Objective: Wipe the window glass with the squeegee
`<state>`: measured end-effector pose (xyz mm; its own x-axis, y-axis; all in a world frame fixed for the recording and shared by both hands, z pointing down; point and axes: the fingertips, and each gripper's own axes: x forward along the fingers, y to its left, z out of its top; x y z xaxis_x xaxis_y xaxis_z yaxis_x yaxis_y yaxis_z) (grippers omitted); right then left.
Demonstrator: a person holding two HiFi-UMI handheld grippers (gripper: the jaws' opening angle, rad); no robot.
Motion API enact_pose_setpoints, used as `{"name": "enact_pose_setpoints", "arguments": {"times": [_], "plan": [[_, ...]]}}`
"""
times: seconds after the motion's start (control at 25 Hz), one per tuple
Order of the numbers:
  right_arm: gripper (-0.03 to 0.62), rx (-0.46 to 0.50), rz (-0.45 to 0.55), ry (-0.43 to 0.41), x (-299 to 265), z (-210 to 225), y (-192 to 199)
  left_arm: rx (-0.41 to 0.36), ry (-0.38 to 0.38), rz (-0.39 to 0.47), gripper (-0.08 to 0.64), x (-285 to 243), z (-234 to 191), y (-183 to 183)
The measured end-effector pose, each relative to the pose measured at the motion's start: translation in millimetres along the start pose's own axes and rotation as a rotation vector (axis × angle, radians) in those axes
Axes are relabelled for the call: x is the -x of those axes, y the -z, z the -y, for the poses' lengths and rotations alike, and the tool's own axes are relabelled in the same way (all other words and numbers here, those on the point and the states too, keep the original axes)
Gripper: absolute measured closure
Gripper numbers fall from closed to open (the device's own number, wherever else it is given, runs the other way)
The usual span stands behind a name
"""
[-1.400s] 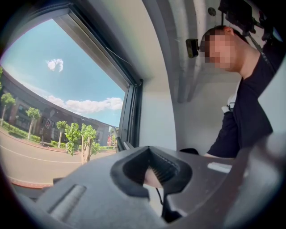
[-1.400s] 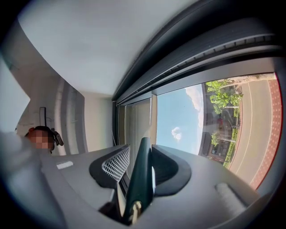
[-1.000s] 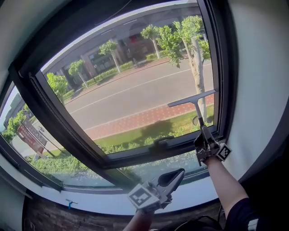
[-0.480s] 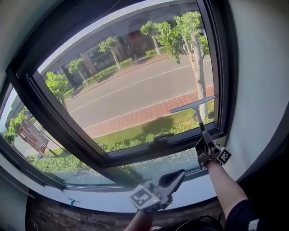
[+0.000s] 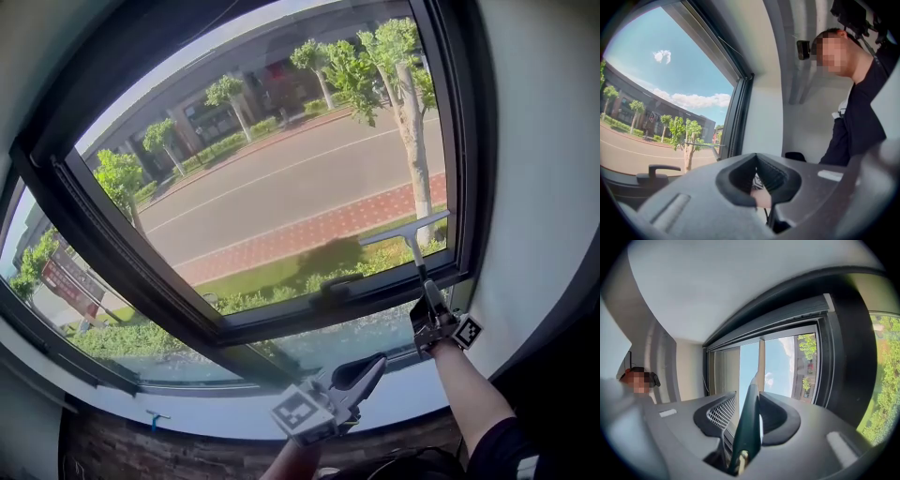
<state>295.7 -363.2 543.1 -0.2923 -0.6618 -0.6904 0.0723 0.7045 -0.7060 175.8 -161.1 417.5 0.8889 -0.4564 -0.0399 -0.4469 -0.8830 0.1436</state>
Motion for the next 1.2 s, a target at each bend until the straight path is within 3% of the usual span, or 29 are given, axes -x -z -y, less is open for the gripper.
{"name": "enact_pose_setpoints", "arguments": {"times": [1.2], "plan": [[0.431, -0.063, 0.009, 0.230, 74.8, 58.6, 17.1, 0.027, -0.032, -0.049, 0.557, 10.5, -4.1, 12.0]]}}
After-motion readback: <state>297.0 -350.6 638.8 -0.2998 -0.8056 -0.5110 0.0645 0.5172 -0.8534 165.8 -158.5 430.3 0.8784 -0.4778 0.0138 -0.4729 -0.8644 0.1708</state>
